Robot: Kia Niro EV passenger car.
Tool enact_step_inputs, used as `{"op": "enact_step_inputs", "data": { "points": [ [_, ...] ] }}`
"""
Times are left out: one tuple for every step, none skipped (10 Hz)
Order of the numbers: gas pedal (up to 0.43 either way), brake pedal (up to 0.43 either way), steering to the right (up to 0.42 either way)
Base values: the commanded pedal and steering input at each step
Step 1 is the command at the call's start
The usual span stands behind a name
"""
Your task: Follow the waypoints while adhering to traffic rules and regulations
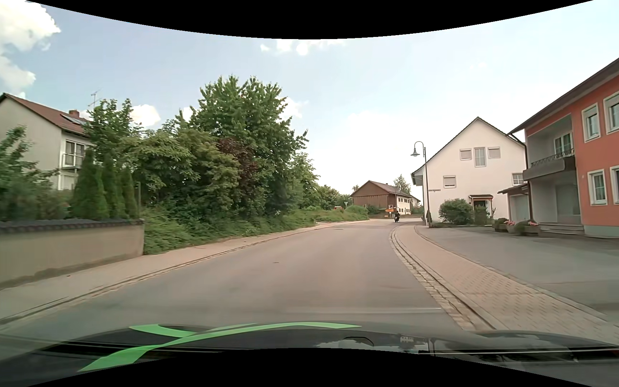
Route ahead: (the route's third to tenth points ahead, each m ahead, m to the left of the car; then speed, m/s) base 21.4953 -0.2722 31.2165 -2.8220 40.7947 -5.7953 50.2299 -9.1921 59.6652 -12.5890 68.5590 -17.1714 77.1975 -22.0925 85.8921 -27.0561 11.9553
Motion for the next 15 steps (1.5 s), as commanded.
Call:
{"op": "enact_step_inputs", "data": {
  "points": [
    [0.280,0.000,0.053],
    [0.280,0.000,0.047],
    [0.280,0.000,0.037],
    [0.268,0.000,0.032],
    [0.268,0.000,0.032],
    [0.268,0.000,0.032],
    [0.268,0.000,0.032],
    [0.268,0.000,0.032],
    [0.268,0.000,0.032],
    [0.268,0.000,0.032],
    [0.248,0.000,0.032],
    [0.248,0.000,0.032],
    [0.248,0.000,0.032],
    [0.240,0.000,0.032],
    [0.220,0.000,0.032]
  ]
}}
